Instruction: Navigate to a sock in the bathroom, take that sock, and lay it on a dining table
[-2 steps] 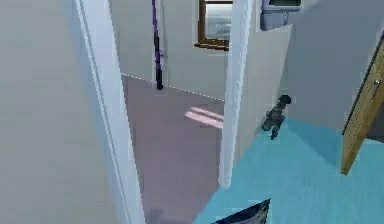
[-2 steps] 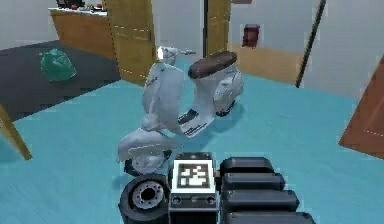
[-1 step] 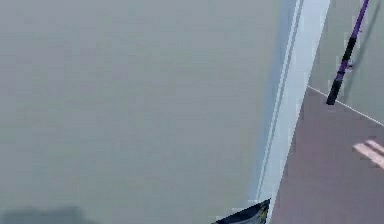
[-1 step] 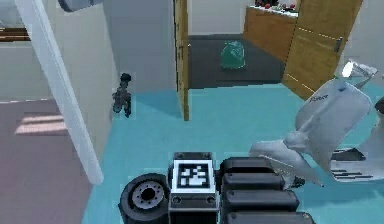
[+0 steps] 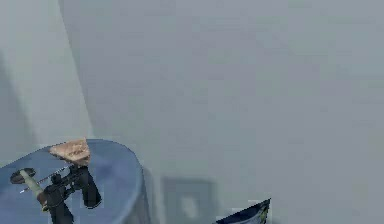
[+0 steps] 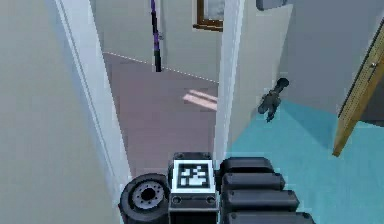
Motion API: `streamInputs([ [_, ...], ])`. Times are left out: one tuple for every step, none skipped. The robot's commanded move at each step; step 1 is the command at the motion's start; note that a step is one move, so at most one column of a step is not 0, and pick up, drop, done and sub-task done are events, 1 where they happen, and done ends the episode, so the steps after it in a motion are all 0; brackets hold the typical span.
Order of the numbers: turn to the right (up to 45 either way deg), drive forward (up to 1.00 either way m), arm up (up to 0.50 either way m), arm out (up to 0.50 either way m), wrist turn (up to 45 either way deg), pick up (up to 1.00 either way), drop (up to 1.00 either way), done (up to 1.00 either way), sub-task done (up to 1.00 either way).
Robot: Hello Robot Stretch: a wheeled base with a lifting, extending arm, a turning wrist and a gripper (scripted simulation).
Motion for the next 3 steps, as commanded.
streamInputs([
  [-6.0, 0.0, 0.0, 0.0, 0.0, 0.0, 0.0, 0.0, 0.0],
  [45.0, 0.0, 0.0, 0.0, 0.0, 0.0, 0.0, 0.0, 0.0],
  [45.0, 0.0, 0.0, 0.0, 0.0, 0.0, 0.0, 0.0, 0.0],
])
